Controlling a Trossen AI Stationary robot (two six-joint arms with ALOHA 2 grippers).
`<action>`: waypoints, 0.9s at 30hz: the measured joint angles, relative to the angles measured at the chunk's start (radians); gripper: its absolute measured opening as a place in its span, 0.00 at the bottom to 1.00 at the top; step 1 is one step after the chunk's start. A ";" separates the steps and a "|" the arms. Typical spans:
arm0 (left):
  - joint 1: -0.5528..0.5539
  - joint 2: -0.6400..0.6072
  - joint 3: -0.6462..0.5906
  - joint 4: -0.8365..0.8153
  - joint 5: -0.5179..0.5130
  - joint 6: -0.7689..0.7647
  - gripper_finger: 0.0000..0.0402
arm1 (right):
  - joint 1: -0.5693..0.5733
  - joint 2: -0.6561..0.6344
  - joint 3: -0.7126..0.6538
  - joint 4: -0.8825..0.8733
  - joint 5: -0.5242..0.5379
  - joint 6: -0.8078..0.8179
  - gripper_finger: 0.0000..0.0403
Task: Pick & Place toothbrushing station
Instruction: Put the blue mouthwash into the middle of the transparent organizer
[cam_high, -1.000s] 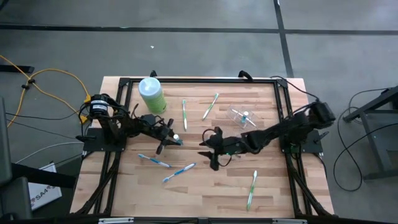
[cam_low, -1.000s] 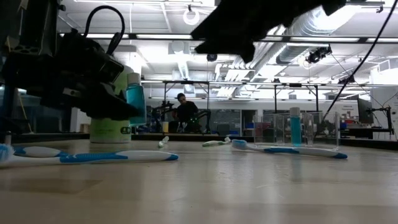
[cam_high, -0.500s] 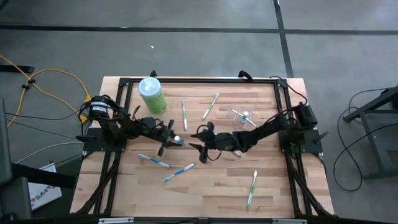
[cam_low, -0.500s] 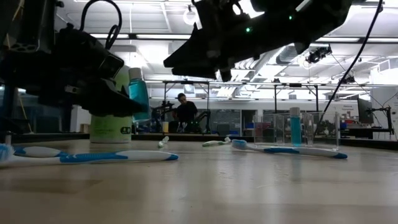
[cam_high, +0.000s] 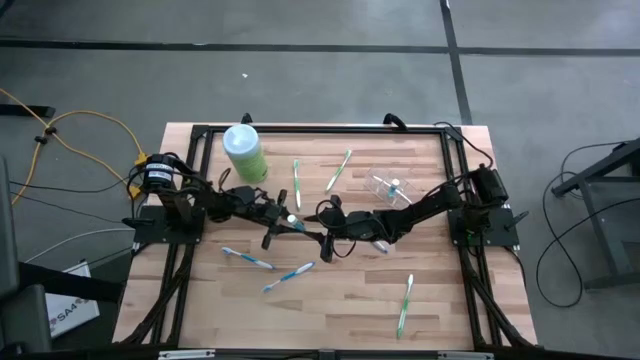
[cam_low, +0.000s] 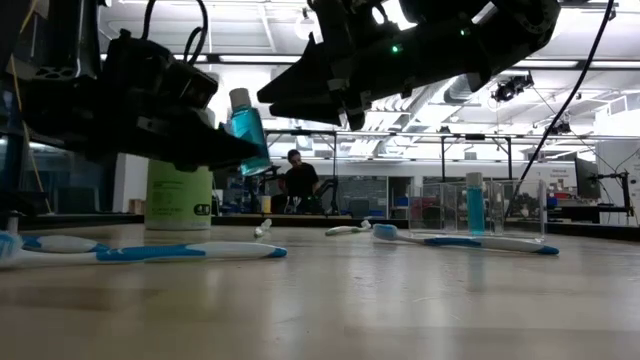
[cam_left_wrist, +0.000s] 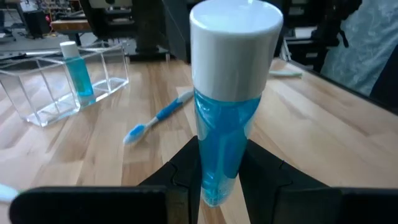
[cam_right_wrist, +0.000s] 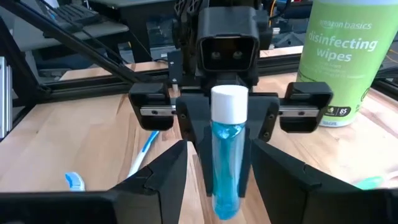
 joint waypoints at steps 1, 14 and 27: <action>0.000 0.000 0.006 -0.002 0.000 -0.003 0.20 | 0.000 0.000 0.000 0.004 0.000 -0.002 0.42; -0.040 0.000 0.066 -0.015 0.006 -0.002 0.20 | -0.011 0.000 0.000 0.004 -0.005 -0.004 0.42; -0.040 0.000 0.118 -0.065 0.002 0.014 0.20 | -0.012 0.000 0.000 0.013 0.000 -0.005 0.42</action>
